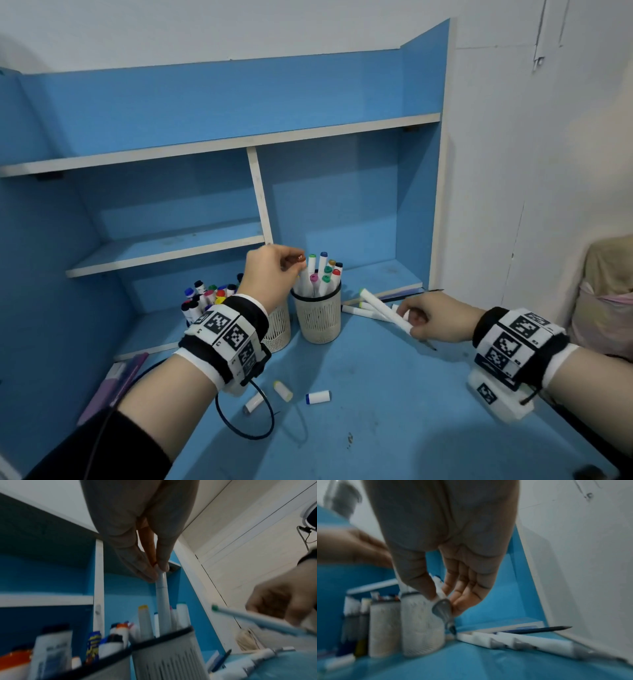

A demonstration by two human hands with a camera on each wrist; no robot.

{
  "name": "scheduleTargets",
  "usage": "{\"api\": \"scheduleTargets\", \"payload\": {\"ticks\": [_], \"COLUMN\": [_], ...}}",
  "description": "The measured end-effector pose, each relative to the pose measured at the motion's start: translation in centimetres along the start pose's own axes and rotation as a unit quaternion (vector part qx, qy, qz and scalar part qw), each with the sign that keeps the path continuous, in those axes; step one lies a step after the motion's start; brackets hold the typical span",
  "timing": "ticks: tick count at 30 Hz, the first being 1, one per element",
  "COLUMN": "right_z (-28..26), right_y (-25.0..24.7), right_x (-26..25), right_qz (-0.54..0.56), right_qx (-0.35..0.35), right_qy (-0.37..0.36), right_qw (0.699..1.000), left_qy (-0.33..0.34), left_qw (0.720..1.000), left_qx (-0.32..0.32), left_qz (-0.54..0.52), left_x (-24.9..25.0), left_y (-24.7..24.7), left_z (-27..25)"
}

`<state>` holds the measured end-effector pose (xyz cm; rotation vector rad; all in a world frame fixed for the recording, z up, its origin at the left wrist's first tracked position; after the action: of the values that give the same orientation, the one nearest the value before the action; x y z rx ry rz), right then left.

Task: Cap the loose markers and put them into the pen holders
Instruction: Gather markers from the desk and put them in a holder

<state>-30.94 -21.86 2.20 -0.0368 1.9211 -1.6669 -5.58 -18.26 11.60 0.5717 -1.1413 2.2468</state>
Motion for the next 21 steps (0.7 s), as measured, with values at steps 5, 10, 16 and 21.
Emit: {"api": "scheduleTargets", "payload": {"ticks": [5,10,16,21], "right_z": [-2.8,-5.6,-7.8,-9.4], "right_y": [-0.8,-0.9,-1.0,-0.6], "right_x": [-2.1,-4.4,-5.6,-6.0], "right_qz": [0.335,0.435,0.471,0.485], "right_qx": [0.053,0.069,0.073,0.058], "right_qy": [-0.005,-0.015,-0.022,-0.024], "right_qw": [0.941,0.898,0.879,0.872], "left_qy": [-0.036,-0.043,-0.014,-0.010], "left_qw": [0.992,0.988,0.980,0.930], "left_qx": [-0.099,-0.115,-0.168,-0.318], "left_qz": [0.067,0.091,0.103,0.186], "left_x": [-1.5,-1.5,-1.8,-6.0], "left_y": [3.6,4.1,2.8,1.4], "left_z": [-0.4,-0.9,-4.1,-9.9]}}
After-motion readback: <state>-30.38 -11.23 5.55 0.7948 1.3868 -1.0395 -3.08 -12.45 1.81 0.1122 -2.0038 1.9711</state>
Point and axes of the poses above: each hand's wrist, its own z-axis towards the middle knuckle, its own y-axis out of the palm, x = y × z, the point moved 6 cm from there along z, towards the middle knuckle, and after that the axes turned 1 degree about y, right-handed, at the moved point
